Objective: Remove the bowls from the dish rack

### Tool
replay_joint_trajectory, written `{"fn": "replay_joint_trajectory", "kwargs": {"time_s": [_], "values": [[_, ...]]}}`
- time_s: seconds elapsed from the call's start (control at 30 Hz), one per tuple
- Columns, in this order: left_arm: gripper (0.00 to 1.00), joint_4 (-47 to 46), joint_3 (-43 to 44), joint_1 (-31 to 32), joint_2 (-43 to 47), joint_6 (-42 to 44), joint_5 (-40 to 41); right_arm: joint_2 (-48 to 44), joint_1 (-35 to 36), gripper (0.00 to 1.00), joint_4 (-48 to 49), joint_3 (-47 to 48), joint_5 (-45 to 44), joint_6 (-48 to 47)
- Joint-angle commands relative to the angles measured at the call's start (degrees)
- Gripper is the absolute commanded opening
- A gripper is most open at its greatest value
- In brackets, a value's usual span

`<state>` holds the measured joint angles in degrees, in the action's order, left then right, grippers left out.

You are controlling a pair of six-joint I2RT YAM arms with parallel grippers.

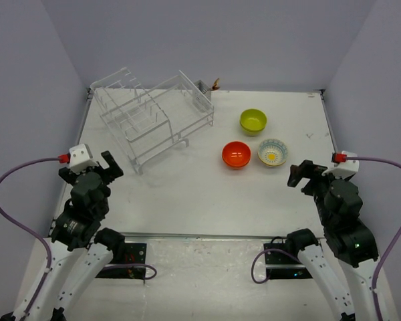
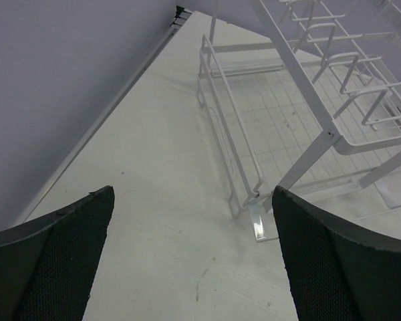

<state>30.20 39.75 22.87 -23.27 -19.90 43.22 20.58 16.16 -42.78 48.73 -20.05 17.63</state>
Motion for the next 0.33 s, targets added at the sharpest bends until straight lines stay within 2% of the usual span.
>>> {"fn": "replay_joint_trajectory", "kwargs": {"time_s": [0.0,0.3], "values": [[1.00,-3.9,-1.3,-0.5,-0.9,0.9,-0.9,0.1,0.0,0.99,5.5,-0.6,-1.7,-1.0],[1.00,-6.0,-2.9,-0.5,0.2,2.3,-0.5,1.4,0.0,0.99,5.1,0.4,-0.5,-1.9]]}}
